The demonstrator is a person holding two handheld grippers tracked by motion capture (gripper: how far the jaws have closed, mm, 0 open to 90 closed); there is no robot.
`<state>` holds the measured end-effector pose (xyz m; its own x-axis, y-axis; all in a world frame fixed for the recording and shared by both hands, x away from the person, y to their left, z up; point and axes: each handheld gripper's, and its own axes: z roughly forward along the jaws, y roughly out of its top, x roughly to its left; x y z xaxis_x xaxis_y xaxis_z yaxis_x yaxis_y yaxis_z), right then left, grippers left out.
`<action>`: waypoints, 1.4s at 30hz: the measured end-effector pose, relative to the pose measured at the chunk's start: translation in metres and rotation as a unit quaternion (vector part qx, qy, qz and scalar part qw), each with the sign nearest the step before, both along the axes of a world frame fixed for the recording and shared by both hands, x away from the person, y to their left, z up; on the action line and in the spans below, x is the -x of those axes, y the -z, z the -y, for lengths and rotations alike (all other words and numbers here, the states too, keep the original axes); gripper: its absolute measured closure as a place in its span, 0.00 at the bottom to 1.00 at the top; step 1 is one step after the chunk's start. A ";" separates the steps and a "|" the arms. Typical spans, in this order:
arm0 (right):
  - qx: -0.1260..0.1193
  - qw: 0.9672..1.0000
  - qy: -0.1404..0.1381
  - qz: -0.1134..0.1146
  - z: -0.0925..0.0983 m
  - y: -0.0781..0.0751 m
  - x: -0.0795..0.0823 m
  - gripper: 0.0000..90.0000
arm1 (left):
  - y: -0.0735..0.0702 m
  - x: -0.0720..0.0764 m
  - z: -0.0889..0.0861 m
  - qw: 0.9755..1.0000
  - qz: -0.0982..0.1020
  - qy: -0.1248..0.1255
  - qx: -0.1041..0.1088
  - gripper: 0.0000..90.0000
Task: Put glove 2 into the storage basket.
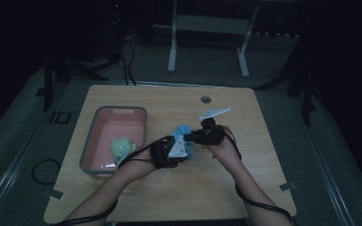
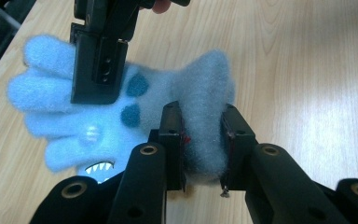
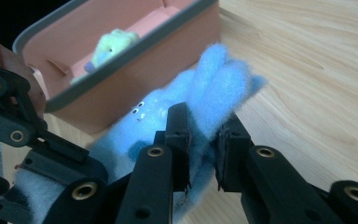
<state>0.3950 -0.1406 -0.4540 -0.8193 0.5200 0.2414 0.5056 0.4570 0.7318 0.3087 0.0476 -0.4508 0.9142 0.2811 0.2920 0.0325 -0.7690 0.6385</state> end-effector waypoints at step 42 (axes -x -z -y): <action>-0.001 0.998 -0.068 0.014 -0.125 -0.023 -0.011 0.87 | -0.021 0.013 -0.101 0.996 0.009 -0.082 -0.027 0.83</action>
